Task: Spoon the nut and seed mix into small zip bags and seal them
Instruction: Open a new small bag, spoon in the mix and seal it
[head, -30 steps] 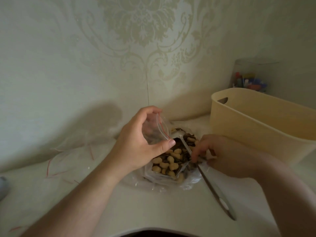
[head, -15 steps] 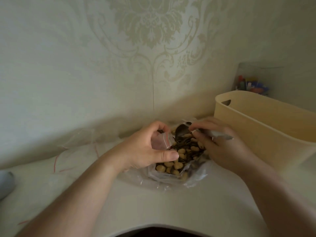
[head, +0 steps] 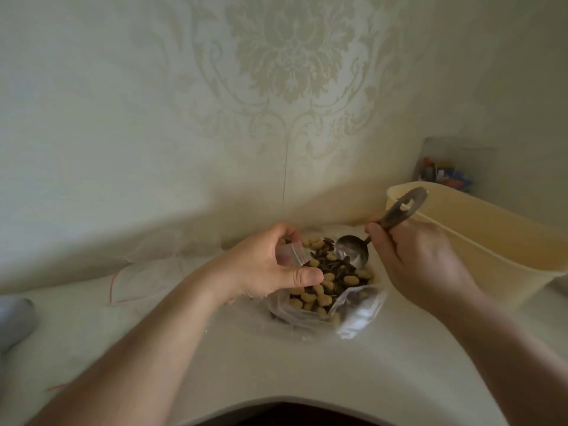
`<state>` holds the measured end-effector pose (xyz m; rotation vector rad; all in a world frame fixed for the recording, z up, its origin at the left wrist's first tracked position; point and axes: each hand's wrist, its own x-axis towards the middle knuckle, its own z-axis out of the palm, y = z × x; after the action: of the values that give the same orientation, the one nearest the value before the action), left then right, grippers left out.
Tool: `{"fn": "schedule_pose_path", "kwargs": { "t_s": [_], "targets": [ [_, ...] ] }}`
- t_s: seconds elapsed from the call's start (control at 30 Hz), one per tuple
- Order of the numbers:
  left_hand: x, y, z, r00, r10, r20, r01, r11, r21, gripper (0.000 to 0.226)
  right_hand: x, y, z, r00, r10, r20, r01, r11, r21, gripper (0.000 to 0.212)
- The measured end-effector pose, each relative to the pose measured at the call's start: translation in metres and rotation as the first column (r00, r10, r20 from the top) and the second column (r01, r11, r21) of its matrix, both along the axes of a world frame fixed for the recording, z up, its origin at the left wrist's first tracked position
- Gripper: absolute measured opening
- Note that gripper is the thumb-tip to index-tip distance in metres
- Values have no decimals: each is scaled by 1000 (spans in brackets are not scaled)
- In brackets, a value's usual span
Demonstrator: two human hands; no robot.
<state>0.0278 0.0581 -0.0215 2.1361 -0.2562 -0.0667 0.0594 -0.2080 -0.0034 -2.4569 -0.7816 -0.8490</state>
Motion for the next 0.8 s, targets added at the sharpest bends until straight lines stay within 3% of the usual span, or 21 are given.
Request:
{"fn": "schedule_pose_path", "kwargs": {
  "t_s": [0.23, 0.4, 0.5, 0.6, 0.73, 0.8],
  "targets": [
    [3, -5, -8, 997, -43, -65, 48, 995, 86, 50, -13, 12, -7, 994, 89, -60, -85, 994, 65, 40],
    [3, -9, -9, 996, -25, -83, 23, 999, -29, 49, -19, 36, -15, 977, 136, -162, -102, 974, 203, 42],
    [5, -11, -15, 997, -1, -74, -8, 991, -131, 51, -20, 44, -21, 961, 109, -255, -40, 965, 260, 47],
    [4, -10, -9, 998, 50, -46, -55, 993, -107, 52, -16, 44, -18, 920, 63, -387, 94, 922, 375, 40],
    [2, -7, 1, 986, 166, 23, -156, 959, -237, 85, -7, 39, -12, 849, 81, -522, 237, 825, 513, 33],
    [4, -9, 2, 980, 189, 57, -170, 953, -251, 89, -2, 36, -8, 842, 86, -532, 266, 792, 549, 35]
  ]
}}
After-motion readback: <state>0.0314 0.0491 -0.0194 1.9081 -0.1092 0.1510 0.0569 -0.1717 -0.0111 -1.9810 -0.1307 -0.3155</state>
